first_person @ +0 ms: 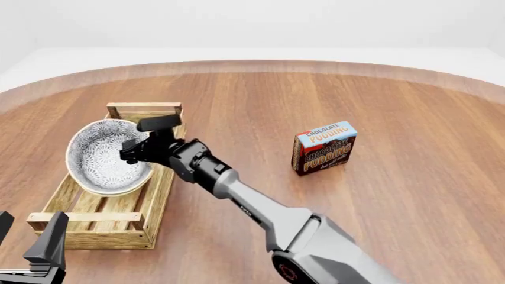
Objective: Stack the left bowl on the right bowl and place them in the tray.
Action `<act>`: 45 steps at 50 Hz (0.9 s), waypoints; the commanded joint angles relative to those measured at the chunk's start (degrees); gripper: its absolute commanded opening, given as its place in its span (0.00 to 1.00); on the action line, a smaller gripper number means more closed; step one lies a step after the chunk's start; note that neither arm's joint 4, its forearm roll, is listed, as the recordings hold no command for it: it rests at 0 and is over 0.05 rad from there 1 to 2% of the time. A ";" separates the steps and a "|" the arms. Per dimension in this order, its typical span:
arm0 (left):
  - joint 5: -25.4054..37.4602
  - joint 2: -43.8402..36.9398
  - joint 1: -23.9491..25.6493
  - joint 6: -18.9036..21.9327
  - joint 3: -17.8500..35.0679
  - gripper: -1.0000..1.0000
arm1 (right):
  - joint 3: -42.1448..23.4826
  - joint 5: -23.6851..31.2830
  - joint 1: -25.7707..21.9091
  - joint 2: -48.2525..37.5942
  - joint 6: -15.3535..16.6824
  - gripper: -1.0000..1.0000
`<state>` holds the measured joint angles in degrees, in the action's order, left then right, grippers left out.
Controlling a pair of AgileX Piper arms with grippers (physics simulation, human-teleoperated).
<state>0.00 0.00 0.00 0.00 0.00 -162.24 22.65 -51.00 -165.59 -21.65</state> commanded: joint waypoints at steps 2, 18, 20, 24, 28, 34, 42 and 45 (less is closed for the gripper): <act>0.00 0.00 0.00 0.00 0.00 1.00 | 0.08 0.85 -0.52 -0.48 0.52 1.00; 0.00 0.00 0.00 0.00 0.00 1.00 | 0.08 0.66 -0.37 -0.20 0.35 1.00; 0.00 0.00 0.00 0.00 0.00 1.00 | 0.08 0.71 -0.29 -0.13 0.40 1.00; 0.00 0.00 0.00 0.00 0.00 1.00 | 0.08 0.76 -0.06 0.02 0.38 1.00; 0.00 0.00 0.00 0.00 0.00 1.00 | 0.07 1.16 0.87 0.76 0.87 1.00; 0.00 0.00 0.00 0.00 0.00 1.00 | 0.08 2.09 2.42 2.70 1.35 1.00; 0.00 0.00 0.00 0.00 0.00 1.00 | 0.11 3.62 3.54 5.28 2.58 1.00; 0.00 0.00 0.00 0.00 0.00 1.00 | 0.10 4.12 3.88 5.99 2.92 1.00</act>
<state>0.00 0.00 0.00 0.00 0.00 -162.17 25.28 -48.51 -162.01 -19.82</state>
